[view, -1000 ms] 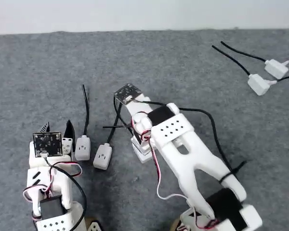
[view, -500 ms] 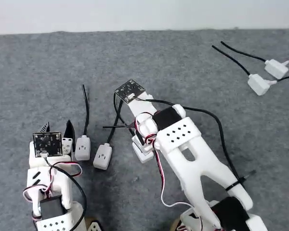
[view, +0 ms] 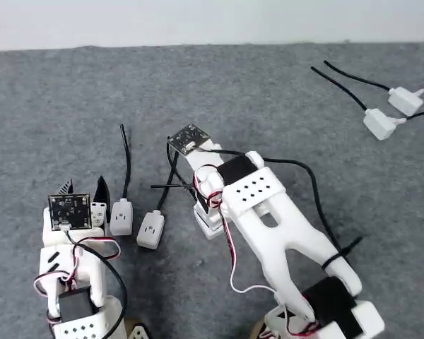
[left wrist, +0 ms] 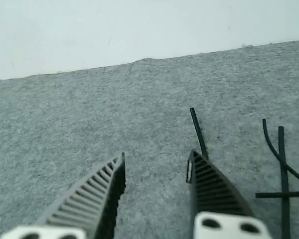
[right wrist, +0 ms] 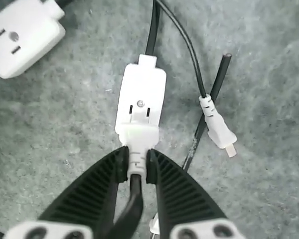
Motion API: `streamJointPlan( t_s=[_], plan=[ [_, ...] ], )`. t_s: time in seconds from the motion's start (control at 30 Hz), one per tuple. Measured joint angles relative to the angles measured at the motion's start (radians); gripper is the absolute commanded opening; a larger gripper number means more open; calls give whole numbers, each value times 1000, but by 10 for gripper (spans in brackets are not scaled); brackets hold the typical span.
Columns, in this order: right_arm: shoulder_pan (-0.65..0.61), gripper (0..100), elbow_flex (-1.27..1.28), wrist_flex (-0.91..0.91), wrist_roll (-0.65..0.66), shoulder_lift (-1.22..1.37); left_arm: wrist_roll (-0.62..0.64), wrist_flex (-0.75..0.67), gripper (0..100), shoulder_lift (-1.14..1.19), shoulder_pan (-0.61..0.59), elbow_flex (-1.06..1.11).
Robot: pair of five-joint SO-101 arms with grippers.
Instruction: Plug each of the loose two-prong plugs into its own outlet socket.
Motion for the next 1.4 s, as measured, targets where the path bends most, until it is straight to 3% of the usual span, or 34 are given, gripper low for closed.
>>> streamJointPlan(
  t_s=[0.6, 1.4],
  plan=[
    [-49, 8, 0, -28, 0, 0, 0, 0, 192, 0, 0, 0],
    [-21, 8, 20, -31, 0, 0, 0, 0, 192, 0, 0, 0]
  ],
)
